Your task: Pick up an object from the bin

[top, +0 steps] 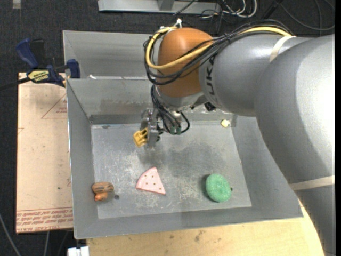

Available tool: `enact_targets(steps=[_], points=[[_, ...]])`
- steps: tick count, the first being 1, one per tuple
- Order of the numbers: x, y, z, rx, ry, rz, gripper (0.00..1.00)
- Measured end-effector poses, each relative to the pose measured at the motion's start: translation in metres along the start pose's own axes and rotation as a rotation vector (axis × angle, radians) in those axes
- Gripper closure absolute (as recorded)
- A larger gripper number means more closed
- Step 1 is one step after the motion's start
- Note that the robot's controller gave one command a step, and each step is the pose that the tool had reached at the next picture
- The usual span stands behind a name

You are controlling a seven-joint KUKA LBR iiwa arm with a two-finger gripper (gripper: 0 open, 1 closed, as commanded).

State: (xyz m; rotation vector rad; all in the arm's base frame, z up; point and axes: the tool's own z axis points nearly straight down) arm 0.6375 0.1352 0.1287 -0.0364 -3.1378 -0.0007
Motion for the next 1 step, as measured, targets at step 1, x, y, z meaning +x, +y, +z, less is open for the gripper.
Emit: enact_targets(steps=[1], points=[[0.001,-0.0002,-0.0225,0.001,0.004,0.0,1.0]])
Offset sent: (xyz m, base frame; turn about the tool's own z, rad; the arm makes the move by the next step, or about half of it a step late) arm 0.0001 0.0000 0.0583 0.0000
